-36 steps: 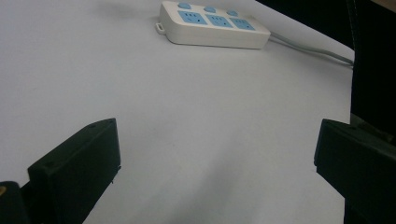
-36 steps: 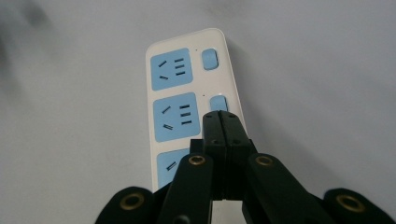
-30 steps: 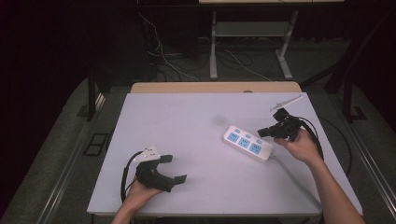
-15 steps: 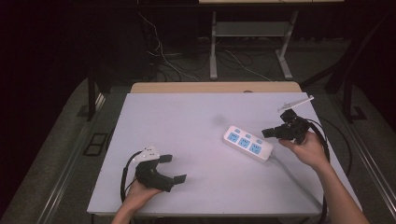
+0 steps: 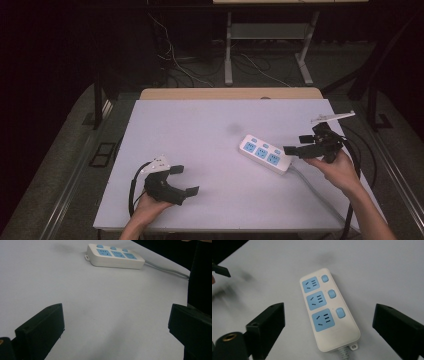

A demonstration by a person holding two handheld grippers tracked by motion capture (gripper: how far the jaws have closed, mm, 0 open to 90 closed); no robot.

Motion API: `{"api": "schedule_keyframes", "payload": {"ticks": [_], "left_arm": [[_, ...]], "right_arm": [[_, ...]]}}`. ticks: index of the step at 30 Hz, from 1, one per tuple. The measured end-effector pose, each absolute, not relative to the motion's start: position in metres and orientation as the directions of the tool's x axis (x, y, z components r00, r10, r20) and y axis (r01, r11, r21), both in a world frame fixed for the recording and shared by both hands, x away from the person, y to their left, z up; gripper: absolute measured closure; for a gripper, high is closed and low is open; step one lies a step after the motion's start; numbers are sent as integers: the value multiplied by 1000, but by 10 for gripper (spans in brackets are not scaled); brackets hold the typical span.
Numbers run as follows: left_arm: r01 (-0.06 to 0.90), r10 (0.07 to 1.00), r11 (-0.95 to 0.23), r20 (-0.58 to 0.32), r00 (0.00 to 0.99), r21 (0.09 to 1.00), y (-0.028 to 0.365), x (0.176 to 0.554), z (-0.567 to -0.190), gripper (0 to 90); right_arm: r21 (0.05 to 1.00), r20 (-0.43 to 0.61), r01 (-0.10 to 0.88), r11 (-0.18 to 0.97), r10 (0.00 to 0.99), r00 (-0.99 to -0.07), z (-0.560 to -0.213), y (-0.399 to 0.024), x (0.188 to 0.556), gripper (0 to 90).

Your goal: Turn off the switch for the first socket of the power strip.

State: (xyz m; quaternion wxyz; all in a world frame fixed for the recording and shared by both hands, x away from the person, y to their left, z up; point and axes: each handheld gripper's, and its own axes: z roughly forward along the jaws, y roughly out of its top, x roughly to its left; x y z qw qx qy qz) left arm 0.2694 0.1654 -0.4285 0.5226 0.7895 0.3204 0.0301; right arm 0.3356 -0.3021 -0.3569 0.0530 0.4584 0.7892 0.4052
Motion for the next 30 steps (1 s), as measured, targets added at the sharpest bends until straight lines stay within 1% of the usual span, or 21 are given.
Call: {"api": "schedule_keyframes", "payload": {"ticks": [1, 2, 16, 30], "left_arm": [[474, 538, -249, -287, 793, 845, 165, 269, -429, 0], [474, 538, -250, -286, 793, 844, 165, 269, -429, 0], [477, 537, -247, -290, 792, 843, 165, 269, -429, 0], [476, 537, -243, -292, 792, 845, 166, 269, -429, 0]], "right_arm": [[690, 292, 681, 245, 767, -571, -357, -304, 333, 34], [687, 295, 684, 246, 765, -572, -357, -305, 331, 5], [746, 358, 647, 154, 727, -586, -365, -316, 296, 2], [776, 360, 614, 146, 696, -621, -380, -310, 274, 3]]}}
